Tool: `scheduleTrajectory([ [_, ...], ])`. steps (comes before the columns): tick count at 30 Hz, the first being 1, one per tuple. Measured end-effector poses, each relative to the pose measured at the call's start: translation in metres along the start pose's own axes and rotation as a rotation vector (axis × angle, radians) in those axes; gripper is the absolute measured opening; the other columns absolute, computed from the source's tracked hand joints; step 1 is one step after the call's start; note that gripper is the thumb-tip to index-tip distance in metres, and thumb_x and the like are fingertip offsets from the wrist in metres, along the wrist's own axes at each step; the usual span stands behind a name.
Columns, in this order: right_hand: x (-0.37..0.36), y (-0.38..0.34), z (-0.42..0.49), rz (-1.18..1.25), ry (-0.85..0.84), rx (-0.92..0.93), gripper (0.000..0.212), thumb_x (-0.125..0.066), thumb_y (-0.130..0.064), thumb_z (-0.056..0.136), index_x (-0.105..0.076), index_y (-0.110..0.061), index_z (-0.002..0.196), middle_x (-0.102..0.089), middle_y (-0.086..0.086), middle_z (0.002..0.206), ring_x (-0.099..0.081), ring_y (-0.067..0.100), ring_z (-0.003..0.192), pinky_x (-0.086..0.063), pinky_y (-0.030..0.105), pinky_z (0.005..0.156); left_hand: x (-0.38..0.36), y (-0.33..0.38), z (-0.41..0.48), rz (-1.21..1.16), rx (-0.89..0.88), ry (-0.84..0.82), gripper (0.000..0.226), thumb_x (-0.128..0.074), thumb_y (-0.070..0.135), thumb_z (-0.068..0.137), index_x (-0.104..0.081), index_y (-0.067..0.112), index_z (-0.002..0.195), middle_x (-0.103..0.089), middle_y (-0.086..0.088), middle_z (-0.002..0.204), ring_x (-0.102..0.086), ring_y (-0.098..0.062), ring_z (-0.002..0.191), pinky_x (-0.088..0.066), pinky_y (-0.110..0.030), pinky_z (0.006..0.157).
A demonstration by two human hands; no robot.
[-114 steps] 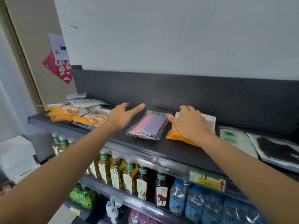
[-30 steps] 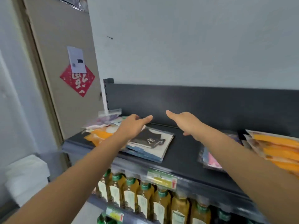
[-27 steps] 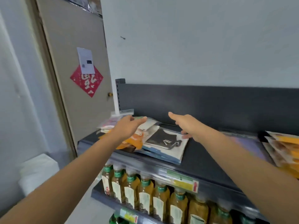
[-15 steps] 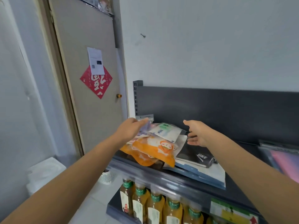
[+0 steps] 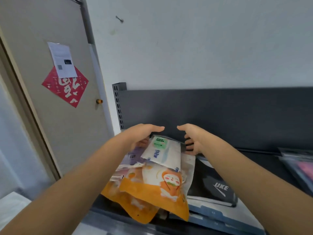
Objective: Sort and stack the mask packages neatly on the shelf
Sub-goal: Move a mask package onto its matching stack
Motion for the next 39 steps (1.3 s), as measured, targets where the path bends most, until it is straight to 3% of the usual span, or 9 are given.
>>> scheduleTrajectory([
  [10,0.032,-0.019,-0.055,-0.025,0.128,0.164,0.06,-0.06,-0.038,0.089,-0.042,-0.012,0.14,-0.042,0.011,0.141,-0.042,0.03,0.128,-0.043,0.036,0.086,-0.018,0.033,-0.011,0.138,-0.159,-0.224,0.04,-0.068,0.049,0.082,-0.071,0.011,0.095,-0.076,-0.003,0.08,-0.068,-0.019,0.077,-0.05,-0.032,0.076],
  [13,0.056,-0.014,-0.081,0.053,0.282,0.267,0.056,-0.064,-0.034,0.086,-0.049,-0.007,0.133,-0.052,0.008,0.125,-0.051,0.026,0.114,-0.046,0.037,0.091,-0.037,0.049,-0.026,0.132,-0.268,-0.303,0.042,-0.062,0.053,0.084,-0.072,0.015,0.098,-0.077,-0.004,0.085,-0.069,-0.023,0.088,-0.046,-0.04,0.091],
  [18,0.098,0.022,-0.137,0.283,0.491,0.322,0.061,-0.068,-0.017,0.077,-0.049,0.008,0.128,-0.065,0.016,0.1,-0.058,0.024,0.077,-0.043,0.028,0.061,-0.079,0.065,-0.057,-0.006,-0.365,-0.431,0.043,-0.059,0.055,0.086,-0.073,0.015,0.094,-0.077,-0.003,0.084,-0.069,-0.024,0.092,-0.041,-0.045,0.102],
  [20,0.115,0.041,-0.163,0.337,0.545,0.32,0.057,-0.068,-0.012,0.077,-0.049,0.009,0.126,-0.065,0.013,0.086,-0.06,0.02,0.066,-0.044,0.026,0.055,-0.101,0.071,-0.072,-0.091,-0.41,-0.482,0.039,-0.058,0.051,0.088,-0.071,0.014,0.085,-0.076,0.001,0.072,-0.071,-0.021,0.082,-0.045,-0.04,0.095],
  [23,0.141,0.068,-0.198,0.383,0.607,0.263,0.055,-0.073,-0.023,0.069,-0.058,0.0,0.117,-0.066,0.011,0.098,-0.063,0.023,0.077,-0.048,0.029,0.066,-0.141,0.081,-0.101,-0.225,-0.403,-0.599,0.033,-0.06,0.043,0.089,-0.066,0.012,0.081,-0.072,0.004,0.06,-0.069,-0.013,0.061,-0.046,-0.032,0.076],
  [28,0.201,0.103,-0.258,0.395,0.682,0.239,0.028,-0.066,-0.028,0.084,-0.059,-0.015,0.108,-0.058,0.001,0.089,-0.057,0.018,0.075,-0.047,0.027,0.062,-0.212,0.108,-0.152,-0.318,-0.438,-0.754,0.026,-0.062,0.04,0.088,-0.068,0.016,0.089,-0.074,0.002,0.079,-0.068,-0.012,0.069,-0.042,-0.028,0.066],
  [33,0.276,0.143,-0.311,0.295,0.695,0.213,0.015,-0.057,-0.013,0.09,-0.056,-0.015,0.104,-0.057,0.003,0.09,-0.056,0.017,0.061,-0.046,0.021,0.05,-0.288,0.141,-0.209,-0.28,-0.53,-0.818,0.031,-0.06,0.04,0.091,-0.074,0.013,0.099,-0.077,-0.004,0.091,-0.073,-0.015,0.078,-0.051,-0.029,0.073],
  [37,0.351,0.178,-0.352,0.297,0.729,0.23,0.03,-0.05,0.009,0.088,-0.054,-0.013,0.107,-0.062,0.004,0.085,-0.055,0.015,0.056,-0.045,0.025,0.049,-0.36,0.163,-0.25,-0.273,-0.57,-0.842,0.028,-0.055,0.036,0.095,-0.07,0.012,0.094,-0.067,0.009,0.056,-0.059,-0.002,0.041,-0.042,-0.016,0.044],
  [39,0.393,0.198,-0.367,0.303,0.755,0.237,0.051,-0.054,0.009,0.088,-0.047,-0.013,0.133,-0.064,0.003,0.092,-0.062,0.02,0.067,-0.052,0.03,0.056,-0.4,0.172,-0.27,-0.286,-0.554,-0.844,0.02,-0.057,0.034,0.095,-0.067,0.017,0.091,-0.071,0.008,0.072,-0.067,-0.001,0.057,-0.05,-0.016,0.051],
])
Point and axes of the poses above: each hand's wrist, its own z-axis towards the middle knuckle, its own x-axis out of the back of the hand, y = z × x, the point moved 4 cm from there along z, towards the middle knuckle
